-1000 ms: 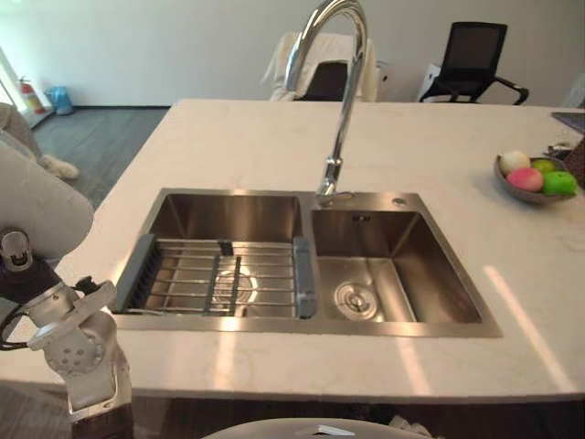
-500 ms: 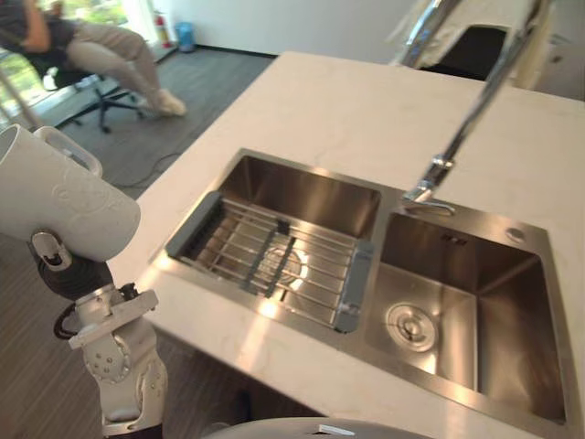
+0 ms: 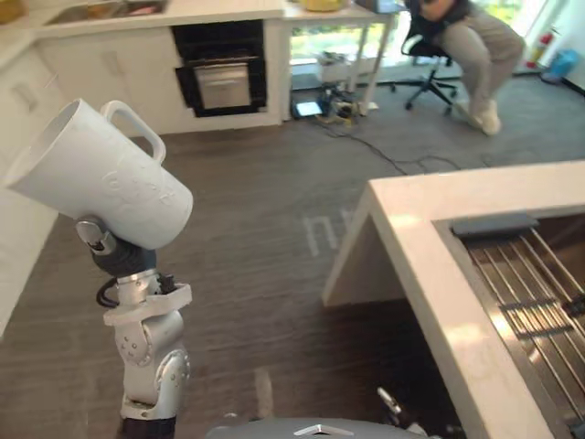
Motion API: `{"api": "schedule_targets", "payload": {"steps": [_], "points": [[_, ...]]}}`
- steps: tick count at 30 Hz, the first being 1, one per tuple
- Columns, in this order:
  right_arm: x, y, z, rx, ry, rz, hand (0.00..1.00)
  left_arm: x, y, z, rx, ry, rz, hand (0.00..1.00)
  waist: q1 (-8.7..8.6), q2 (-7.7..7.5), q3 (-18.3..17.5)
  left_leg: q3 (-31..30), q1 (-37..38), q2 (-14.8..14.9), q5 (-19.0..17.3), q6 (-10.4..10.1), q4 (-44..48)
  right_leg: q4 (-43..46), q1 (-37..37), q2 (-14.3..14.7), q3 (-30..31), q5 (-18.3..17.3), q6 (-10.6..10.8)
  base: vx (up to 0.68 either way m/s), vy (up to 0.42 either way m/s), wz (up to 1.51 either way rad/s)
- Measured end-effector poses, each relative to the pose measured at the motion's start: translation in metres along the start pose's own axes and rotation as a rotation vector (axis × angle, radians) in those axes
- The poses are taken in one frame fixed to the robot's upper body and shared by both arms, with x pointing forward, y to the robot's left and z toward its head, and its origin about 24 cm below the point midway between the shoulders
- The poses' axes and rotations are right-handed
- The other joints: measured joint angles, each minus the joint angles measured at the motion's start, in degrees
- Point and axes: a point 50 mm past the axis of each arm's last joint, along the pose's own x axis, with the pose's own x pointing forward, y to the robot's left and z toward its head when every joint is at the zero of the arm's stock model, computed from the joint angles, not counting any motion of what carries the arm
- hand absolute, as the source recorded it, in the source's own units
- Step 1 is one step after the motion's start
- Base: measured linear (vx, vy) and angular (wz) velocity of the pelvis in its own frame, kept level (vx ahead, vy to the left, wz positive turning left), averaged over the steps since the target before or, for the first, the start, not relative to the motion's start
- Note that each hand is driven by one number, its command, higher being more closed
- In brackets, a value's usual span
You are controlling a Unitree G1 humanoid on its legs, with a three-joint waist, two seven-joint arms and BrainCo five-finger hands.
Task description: Walk over to the sink, pick up the cup, carry it to the dishwasher, place the cup inside the dishwasher, then close the dishwasher door
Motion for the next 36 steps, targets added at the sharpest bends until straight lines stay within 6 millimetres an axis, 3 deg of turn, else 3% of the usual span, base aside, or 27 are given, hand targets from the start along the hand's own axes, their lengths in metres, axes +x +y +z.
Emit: {"api": "schedule_targets", "payload": {"steps": [1, 2, 3, 4, 5, 6, 7, 10, 12, 14, 16, 17, 18, 19, 20, 23, 26, 27, 34, 36], "points": [[0.002, 0.004, 0.001, -0.004, 0.004, 0.009, 0.00, -0.002, -0.001, -0.002, -0.007, 0.013, 0.006, 1.00, 0.04, 0.25, -0.10, -1.21, -0.12, -0.54, -0.03, -0.02, -0.24, 0.92, 0.84, -0.52, 0.20, 0.34, -0.28, -0.07, 0.062, 1.01], [0.003, 0.009, 0.005, -0.045, 0.003, 0.022, 0.00, -0.004, -0.003, -0.006, -0.025, 0.028, 0.026, 1.00, 0.62, 1.38, -0.51, -4.26, 0.43, -1.62, -0.02, 0.08, -1.47, 4.63, 0.29, -2.01, 4.76, 1.52, -2.30, -0.09, 0.084, 1.27], [0.003, 0.013, 0.012, -0.073, -0.019, 0.036, 0.00, -0.004, -0.007, -0.008, -0.044, 0.034, 0.025, 1.00, -0.19, 2.25, -0.45, -8.93, 0.97, -3.10, -0.05, 0.24, -3.59, 9.71, -2.26, -3.09, 13.85, 2.58, -6.41, -0.05, 0.079, 1.46], [0.004, 0.015, 0.013, -0.070, -0.023, 0.042, 0.00, -0.004, -0.010, -0.010, -0.059, 0.036, 0.013, 1.00, -0.68, 2.41, -0.62, -11.31, 1.36, -3.89, 0.71, 0.92, -4.25, 11.50, -4.49, -2.73, 20.29, 2.41, -6.07, 0.00, 0.005, 1.97], [0.005, 0.018, 0.012, -0.062, -0.023, 0.050, 0.00, -0.003, -0.016, -0.016, -0.080, 0.043, -0.021, 1.00, -1.28, 3.15, -1.08, -15.77, 0.76, -4.22, 1.86, 1.22, -4.46, 9.20, -6.77, 3.12, 34.05, -2.79, -0.21, 0.02, -0.050, 1.89], [0.006, 0.020, 0.009, -0.053, -0.017, 0.056, 0.00, -0.005, -0.020, -0.023, -0.094, 0.067, -0.045, 1.00, -1.25, 2.75, -0.97, -18.64, 0.77, -4.68, 2.60, 0.90, -5.30, 6.45, -8.00, 7.41, 42.61, -5.33, 1.08, -0.02, -0.083, 2.23], [0.007, 0.024, 0.003, -0.063, 0.003, 0.067, 0.00, -0.011, -0.026, -0.033, -0.112, 0.117, -0.065, 1.00, -0.85, 1.24, -0.89, -21.38, 0.98, -6.26, 3.64, 0.33, -7.29, 2.81, -9.88, 11.05, 51.34, -7.42, 2.63, -0.04, -0.059, 1.57], [0.011, 0.034, 0.003, -0.091, 0.014, 0.116, 0.00, -0.019, -0.032, -0.045, -0.118, 0.180, -0.087, 1.00, -1.18, -0.54, -0.89, -21.22, 1.46, -6.49, 4.04, -0.04, -9.12, -0.89, -14.40, 11.65, 58.37, -7.75, 3.40, 0.02, -0.052, 0.88], [0.014, 0.042, 0.008, -0.121, 0.020, 0.153, 0.00, -0.024, -0.035, -0.051, -0.095, 0.220, -0.115, 1.00, -1.19, 0.11, -0.11, -21.60, 1.91, -4.55, 4.01, -1.22, -8.70, -2.58, -17.37, 14.05, 65.64, -6.47, 4.80, 0.12, -0.094, 0.39], [0.015, 0.048, 0.005, -0.148, 0.039, 0.187, 0.00, -0.027, -0.039, -0.053, -0.085, 0.239, -0.150, 1.00, -1.58, -0.05, 0.16, -23.33, 1.50, -1.82, 2.04, -3.90, -5.31, -6.05, -18.18, 17.15, 72.62, -2.91, 4.93, 0.12, -0.145, 0.34], [0.016, 0.051, -0.006, -0.158, 0.088, 0.206, 0.00, -0.029, -0.043, -0.053, -0.087, 0.249, -0.186, 1.00, -1.94, -3.65, -0.20, -24.78, 0.91, -2.33, -1.16, -5.58, -0.58, -8.84, -16.95, 15.32, 73.94, 3.14, 4.01, 0.15, -0.225, 0.47], [0.016, 0.054, -0.014, -0.155, 0.104, 0.230, 0.00, -0.033, -0.046, -0.055, -0.095, 0.268, -0.207, 1.00, -1.32, -5.71, -0.22, -25.10, 0.82, -2.06, -4.44, -6.69, 3.88, -7.40, -16.11, 14.46, 72.64, 5.00, 5.31, 0.20, -0.320, 0.47], [0.013, 0.049, -0.014, -0.162, 0.107, 0.227, 0.00, -0.038, -0.052, -0.057, -0.122, 0.304, -0.214, 1.00, -1.48, -4.53, -0.94, -24.63, -0.51, 0.91, -6.84, -8.14, 7.69, -6.58, -15.43, 16.22, 71.32, 3.19, 4.48, 0.19, -0.298, 0.41], [0.013, 0.050, -0.011, -0.170, 0.095, 0.230, 0.00, -0.039, -0.057, -0.058, -0.140, 0.307, -0.226, 1.00, -1.47, -4.36, -0.99, -24.44, -1.03, 2.32, -7.79, -8.56, 9.47, -5.69, -15.56, 17.05, 70.56, 2.69, 4.09, 0.18, -0.261, 0.28], [0.013, 0.051, -0.008, -0.188, 0.088, 0.234, 0.00, -0.040, -0.065, -0.057, -0.172, 0.306, -0.253, 1.00, -0.97, -2.44, -1.00, -24.07, -1.00, 4.08, -8.94, -9.06, 11.04, -4.60, -15.70, 18.36, 70.13, 1.48, 3.22, 0.15, -0.157, 0.05], [0.013, 0.055, -0.005, -0.177, 0.071, 0.245, 0.00, -0.040, -0.072, -0.057, -0.201, 0.309, -0.299, 1.00, -1.48, -0.97, -1.25, -22.51, 0.67, 4.86, -8.95, -9.76, 9.24, -1.02, -15.70, 18.70, 69.58, -1.44, 2.60, 0.15, -0.119, 0.05], [0.013, 0.056, -0.007, -0.173, 0.076, 0.248, 0.00, -0.042, -0.074, -0.058, -0.213, 0.321, -0.321, 1.00, -1.52, -1.42, -1.16, -22.16, 2.37, 4.72, -8.95, -9.85, 8.21, 1.38, -15.62, 18.59, 69.60, -3.56, 2.15, 0.14, -0.079, -0.01], [-0.022, -0.028, -0.054, -0.068, -0.030, 0.184, 0.00, -0.028, -0.039, -0.056, -0.139, 0.258, -0.224, 1.00, -4.49, -4.92, -2.78, -19.79, -0.17, 5.30, -17.15, -9.77, 19.20, 13.28, -20.32, 16.91, 68.72, -10.39, 2.75, 0.04, -0.015, 0.00], [-0.023, -0.030, -0.053, -0.076, -0.046, 0.186, 0.00, -0.030, -0.035, -0.055, -0.127, 0.256, -0.208, 1.00, -4.36, -5.04, -2.95, -19.85, -0.18, 5.29, -17.20, -9.83, 18.91, 12.98, -20.35, 16.88, 68.48, -10.71, 2.85, 0.00, 0.000, 0.00], [-0.023, -0.029, -0.053, -0.086, -0.068, 0.195, 0.00, -0.033, -0.025, -0.052, -0.101, 0.251, -0.173, 1.00, -4.43, -4.38, -2.77, -19.87, 0.27, 5.34, -17.43, -10.11, 18.24, 13.10, -20.36, 16.75, 67.25, -11.61, 2.64, 0.00, 0.000, 0.00]]}}
